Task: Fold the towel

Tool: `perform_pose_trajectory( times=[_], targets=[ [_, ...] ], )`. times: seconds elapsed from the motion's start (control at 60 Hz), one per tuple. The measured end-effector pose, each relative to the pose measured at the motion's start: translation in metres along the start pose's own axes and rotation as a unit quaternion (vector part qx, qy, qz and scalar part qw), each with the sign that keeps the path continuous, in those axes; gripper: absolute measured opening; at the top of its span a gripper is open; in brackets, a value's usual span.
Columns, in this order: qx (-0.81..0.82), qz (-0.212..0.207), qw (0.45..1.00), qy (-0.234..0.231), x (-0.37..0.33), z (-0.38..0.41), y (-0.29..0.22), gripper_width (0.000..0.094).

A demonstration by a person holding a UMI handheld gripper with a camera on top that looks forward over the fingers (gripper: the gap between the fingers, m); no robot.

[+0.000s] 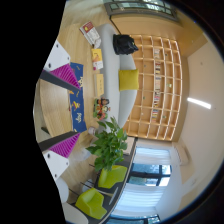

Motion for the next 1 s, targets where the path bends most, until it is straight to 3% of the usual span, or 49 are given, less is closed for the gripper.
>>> perform_pose_trajectory(
  times=[0.3, 0.533, 0.717, 1.0],
  targets=[
    [0.005, 0.040, 0.999, -0.012, 0.030, 0.007, 0.036, 0.0847],
    [-0.009, 0.103, 0.988, -0.110, 0.103, 0.102, 0.105, 0.0850],
    [0.017, 0.110, 0.977, -0.184, 0.197, 0.189, 0.115, 0.0847],
    [0.018, 0.134, 0.978, -0.161, 0.331, 0.225, 0.132, 0.0849]
  ],
)
Point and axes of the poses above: the point between the fingertips, and its own axes, seen from behind it with the camera up: z to the left, y down, x forward, the way the camera looks, the point moved 2 cm from there along -x, backward, against the way the camera looks, and after that the axes turned 10 degrees about -y, right-handed, at the moved point
